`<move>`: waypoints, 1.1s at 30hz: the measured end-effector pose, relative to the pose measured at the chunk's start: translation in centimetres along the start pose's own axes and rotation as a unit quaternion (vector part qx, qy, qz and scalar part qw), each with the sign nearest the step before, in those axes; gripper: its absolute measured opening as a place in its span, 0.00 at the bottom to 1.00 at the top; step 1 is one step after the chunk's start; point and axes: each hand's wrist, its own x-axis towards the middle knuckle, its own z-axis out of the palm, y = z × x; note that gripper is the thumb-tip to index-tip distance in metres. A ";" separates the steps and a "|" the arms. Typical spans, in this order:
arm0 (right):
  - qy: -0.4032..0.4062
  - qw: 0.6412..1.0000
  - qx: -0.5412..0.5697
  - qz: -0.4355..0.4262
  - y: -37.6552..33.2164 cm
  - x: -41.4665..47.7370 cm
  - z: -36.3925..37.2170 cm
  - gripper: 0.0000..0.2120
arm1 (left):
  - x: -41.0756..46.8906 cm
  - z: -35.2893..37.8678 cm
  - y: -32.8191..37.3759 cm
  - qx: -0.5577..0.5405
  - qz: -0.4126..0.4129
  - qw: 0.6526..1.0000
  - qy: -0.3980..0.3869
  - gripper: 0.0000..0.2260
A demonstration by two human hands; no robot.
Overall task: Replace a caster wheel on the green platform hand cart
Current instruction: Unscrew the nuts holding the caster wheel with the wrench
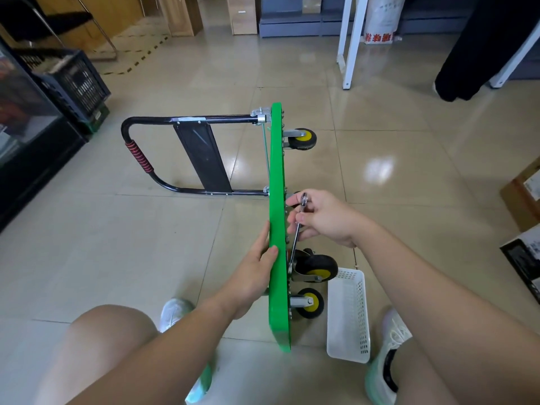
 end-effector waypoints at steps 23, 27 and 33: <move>0.032 0.990 0.031 0.132 -1.0 3.2 0.9 0.10 | -0.3 1.0 1.4 0.050 0.013 0.998 0.033 0.24; 0.073 0.986 0.051 0.138 -0.1 3.1 1.8 0.08 | -0.3 0.9 1.1 0.067 0.011 0.997 0.037 0.24; 0.128 0.977 0.067 0.159 0.6 2.8 2.1 0.07 | -0.2 1.3 1.4 0.090 0.016 0.995 0.031 0.25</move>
